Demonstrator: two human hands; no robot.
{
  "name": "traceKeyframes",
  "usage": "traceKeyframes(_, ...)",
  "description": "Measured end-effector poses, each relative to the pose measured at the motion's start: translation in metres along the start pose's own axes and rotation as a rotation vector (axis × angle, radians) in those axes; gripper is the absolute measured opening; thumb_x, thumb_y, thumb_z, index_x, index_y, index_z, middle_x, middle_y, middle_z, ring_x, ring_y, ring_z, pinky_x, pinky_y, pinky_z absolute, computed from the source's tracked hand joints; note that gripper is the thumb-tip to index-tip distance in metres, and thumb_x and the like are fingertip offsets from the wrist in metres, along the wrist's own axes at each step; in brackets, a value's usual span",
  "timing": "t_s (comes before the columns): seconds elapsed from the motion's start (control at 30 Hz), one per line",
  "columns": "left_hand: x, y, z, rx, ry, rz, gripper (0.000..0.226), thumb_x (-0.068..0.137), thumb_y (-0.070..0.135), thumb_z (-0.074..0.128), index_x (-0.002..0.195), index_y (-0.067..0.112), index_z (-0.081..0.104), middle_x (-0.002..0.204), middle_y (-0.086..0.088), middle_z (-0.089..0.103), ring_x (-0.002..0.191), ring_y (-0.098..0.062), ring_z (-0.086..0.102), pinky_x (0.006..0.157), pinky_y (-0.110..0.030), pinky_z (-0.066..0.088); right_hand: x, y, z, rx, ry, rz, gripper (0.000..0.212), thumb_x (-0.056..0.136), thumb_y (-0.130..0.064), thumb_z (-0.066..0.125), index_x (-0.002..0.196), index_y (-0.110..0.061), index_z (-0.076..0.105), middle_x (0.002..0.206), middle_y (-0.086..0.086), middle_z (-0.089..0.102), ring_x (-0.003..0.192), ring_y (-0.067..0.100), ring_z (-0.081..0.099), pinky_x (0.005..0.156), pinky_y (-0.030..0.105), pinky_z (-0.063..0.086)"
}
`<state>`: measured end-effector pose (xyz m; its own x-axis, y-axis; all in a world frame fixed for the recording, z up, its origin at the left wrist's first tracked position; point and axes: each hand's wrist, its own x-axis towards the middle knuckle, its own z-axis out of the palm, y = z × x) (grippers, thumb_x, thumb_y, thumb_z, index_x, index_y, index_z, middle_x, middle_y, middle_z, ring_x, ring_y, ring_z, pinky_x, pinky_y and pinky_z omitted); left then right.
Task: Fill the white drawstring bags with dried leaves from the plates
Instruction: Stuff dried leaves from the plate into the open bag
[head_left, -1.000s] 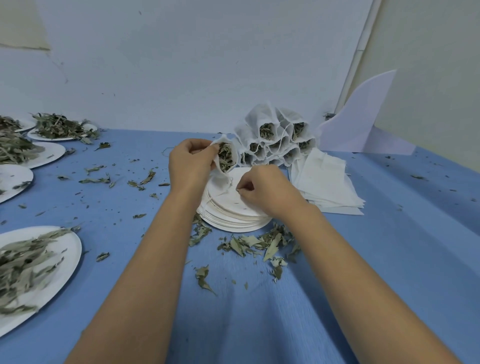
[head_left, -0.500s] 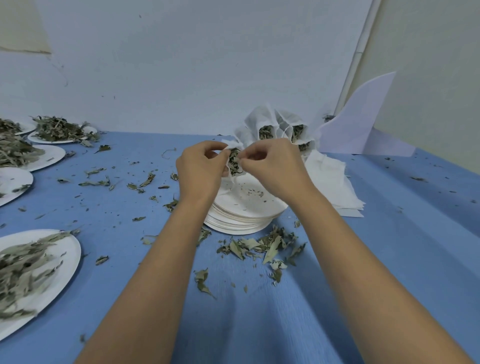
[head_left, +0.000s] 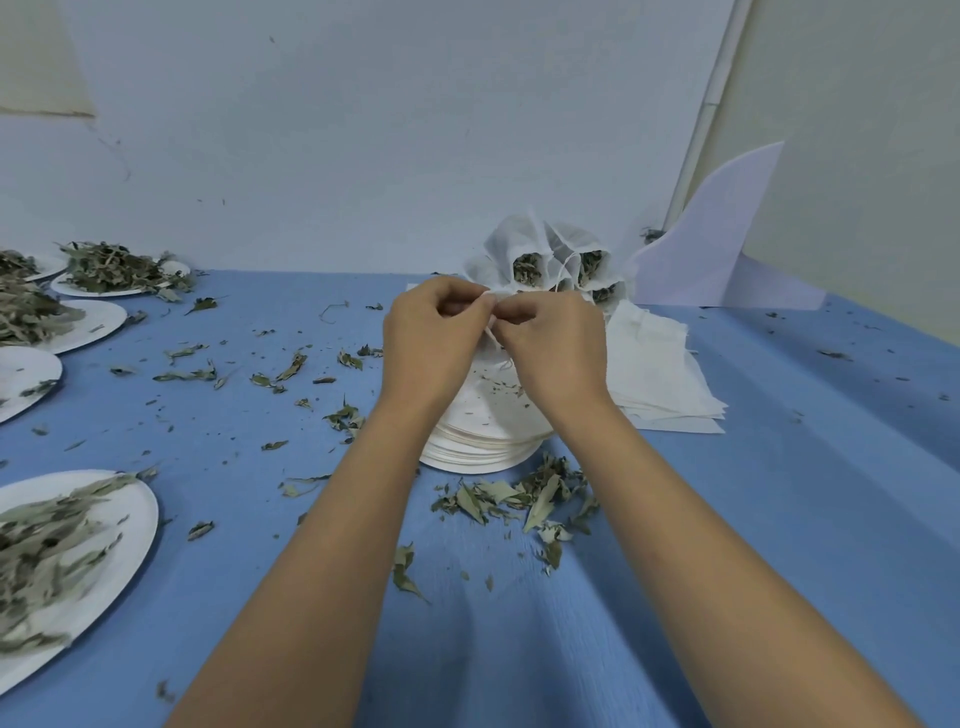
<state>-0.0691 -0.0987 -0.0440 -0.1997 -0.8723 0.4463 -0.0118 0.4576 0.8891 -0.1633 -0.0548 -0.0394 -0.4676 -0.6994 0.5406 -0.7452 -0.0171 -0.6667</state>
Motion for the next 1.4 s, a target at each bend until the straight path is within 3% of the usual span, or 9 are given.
traceKeyframes(0.17,0.001,-0.001,-0.001,-0.069,-0.021,-0.026,0.011,0.086,0.016,0.067,0.080,0.024,0.070,0.074,0.004,0.070,0.075,-0.018,0.068,0.078,-0.035,0.057,0.003,0.006,0.000,0.040,0.125,0.068,0.021,0.073,-0.017,0.072,0.081,-0.024,0.053,0.080,-0.011,0.054,0.072,0.007,0.050,0.063,0.028,0.039)
traceKeyframes(0.37,0.004,-0.002,-0.006,-0.153,-0.016,-0.083,0.016,0.087,0.013,0.066,0.076,0.025,0.068,0.064,0.011,0.065,0.063,-0.006,0.060,0.071,-0.029,0.054,0.007,0.010,0.001,0.093,-0.003,0.140,0.054,0.073,-0.027,0.078,0.121,-0.023,0.053,0.115,-0.005,0.046,0.096,0.009,0.049,0.078,0.024,0.039)
traceKeyframes(0.5,0.004,0.002,-0.010,-0.207,-0.172,-0.125,0.014,0.088,0.007,0.063,0.078,0.016,0.068,0.074,-0.003,0.068,0.071,-0.017,0.064,0.073,-0.033,0.056,0.005,0.010,0.000,0.286,-0.123,0.206,0.013,0.079,-0.018,0.070,0.091,-0.021,0.066,0.081,-0.007,0.062,0.079,0.012,0.059,0.070,0.029,0.048)
traceKeyframes(0.7,0.002,0.006,-0.010,-0.270,-0.447,-0.181,0.012,0.088,0.002,0.060,0.079,0.008,0.067,0.079,-0.008,0.064,0.078,-0.020,0.059,0.082,-0.037,0.049,0.007,0.017,0.002,0.246,-0.029,0.234,0.022,0.077,0.000,0.058,0.078,-0.020,0.050,0.073,-0.008,0.052,0.062,0.008,0.047,0.042,0.012,0.034)
traceKeyframes(0.93,0.000,-0.004,0.001,0.121,-0.308,-0.038,0.015,0.081,0.015,0.064,0.087,0.022,0.052,0.080,0.005,0.054,0.060,0.003,0.047,0.055,-0.009,0.038,0.007,0.015,0.005,0.297,-0.024,0.334,0.018,0.073,-0.001,0.058,0.082,-0.016,0.054,0.082,0.004,0.062,0.067,0.018,0.056,0.049,0.022,0.040)
traceKeyframes(1.07,0.001,-0.011,0.002,0.177,-0.334,-0.034,0.038,0.063,0.029,0.063,0.091,0.027,0.038,0.095,0.004,0.041,0.072,-0.010,0.042,0.060,-0.021,0.035,0.006,0.015,0.007,0.291,-0.013,0.337,0.019,0.077,-0.002,0.057,0.088,-0.017,0.053,0.086,0.001,0.059,0.074,0.020,0.056,0.055,0.027,0.042)
traceKeyframes(1.17,0.003,-0.017,-0.001,0.285,-0.326,0.035,0.038,0.073,0.017,0.067,0.098,0.019,0.038,0.091,0.004,0.041,0.072,-0.009,0.041,0.058,-0.023,0.032,0.005,0.013,0.010,0.289,-0.038,0.309,0.016,0.080,-0.006,0.060,0.090,-0.016,0.053,0.083,-0.005,0.055,0.075,0.013,0.053,0.057,0.023,0.041)
traceKeyframes(1.3,0.002,-0.022,-0.001,0.361,-0.163,0.122,0.024,0.081,0.008,0.062,0.093,0.012,0.041,0.081,0.006,0.046,0.067,-0.006,0.040,0.055,-0.022,0.032,0.003,0.008,0.011,0.413,-0.168,0.304,0.018,0.079,-0.002,0.064,0.083,-0.017,0.055,0.080,-0.001,0.058,0.076,0.017,0.059,0.069,0.036,0.054)
traceKeyframes(1.4,0.005,-0.024,-0.003,0.360,-0.008,0.093,0.021,0.081,-0.003,0.055,0.090,0.011,0.043,0.078,0.005,0.046,0.064,-0.006,0.041,0.051,-0.015,0.035,0.003,0.005,0.011,0.457,-0.234,0.281,0.015,0.078,-0.004,0.068,0.088,-0.012,0.059,0.080,0.004,0.061,0.075,0.019,0.063,0.069,0.034,0.057)
